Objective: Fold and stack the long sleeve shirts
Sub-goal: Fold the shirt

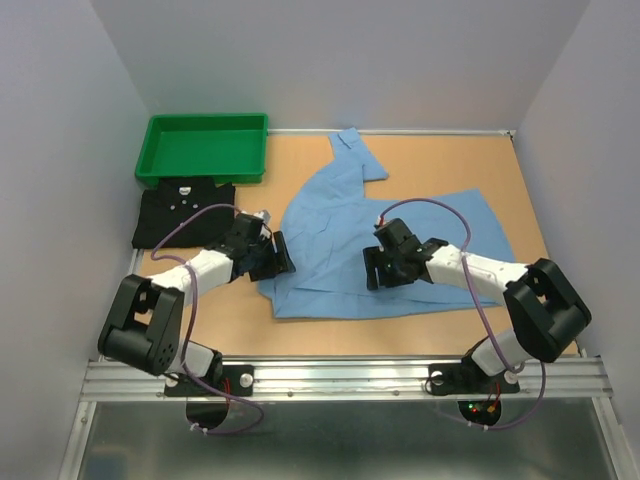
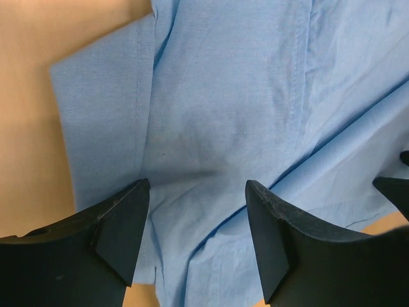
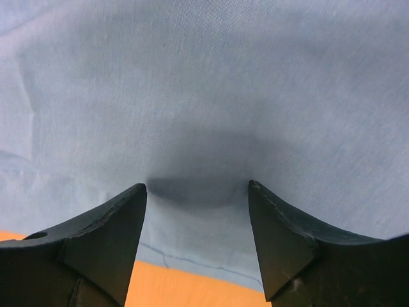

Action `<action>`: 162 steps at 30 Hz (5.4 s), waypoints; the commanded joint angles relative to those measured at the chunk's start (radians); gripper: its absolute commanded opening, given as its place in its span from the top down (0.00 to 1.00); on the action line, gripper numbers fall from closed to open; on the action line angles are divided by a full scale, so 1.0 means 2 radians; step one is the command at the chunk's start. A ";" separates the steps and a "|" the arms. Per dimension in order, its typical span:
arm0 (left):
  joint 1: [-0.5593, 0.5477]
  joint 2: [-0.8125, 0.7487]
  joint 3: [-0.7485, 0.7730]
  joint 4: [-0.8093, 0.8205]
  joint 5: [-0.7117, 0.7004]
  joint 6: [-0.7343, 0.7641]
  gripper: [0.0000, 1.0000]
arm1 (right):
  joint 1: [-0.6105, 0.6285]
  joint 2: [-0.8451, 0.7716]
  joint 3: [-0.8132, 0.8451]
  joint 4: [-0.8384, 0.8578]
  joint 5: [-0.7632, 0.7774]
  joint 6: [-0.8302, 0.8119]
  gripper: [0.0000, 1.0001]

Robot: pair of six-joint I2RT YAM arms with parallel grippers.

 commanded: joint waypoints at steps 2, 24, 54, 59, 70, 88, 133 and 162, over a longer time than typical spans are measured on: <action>0.017 -0.077 -0.003 -0.132 -0.026 0.006 0.27 | 0.023 -0.041 -0.012 -0.046 -0.063 0.028 0.30; 0.019 0.121 0.316 -0.039 -0.059 0.197 0.20 | -0.214 0.009 0.242 -0.090 0.033 -0.112 0.00; 0.015 0.372 0.501 -0.163 -0.094 0.254 0.35 | -0.373 0.189 0.327 0.060 0.029 -0.077 0.35; 0.009 0.369 0.487 -0.173 -0.105 0.240 0.39 | -0.373 0.199 0.338 0.066 0.034 -0.085 0.35; 0.000 0.383 0.494 -0.199 -0.118 0.229 0.75 | -0.373 0.243 0.370 0.071 0.075 -0.131 0.35; 0.000 0.391 0.484 -0.188 -0.134 0.228 1.00 | -0.374 0.336 0.442 0.074 0.037 -0.208 0.48; 0.004 0.379 0.477 -0.191 -0.175 0.225 1.00 | -0.396 0.339 0.376 0.067 0.004 -0.220 0.83; 0.012 0.239 0.408 -0.092 -0.240 0.237 1.00 | -0.396 0.234 0.357 0.074 0.003 -0.177 0.99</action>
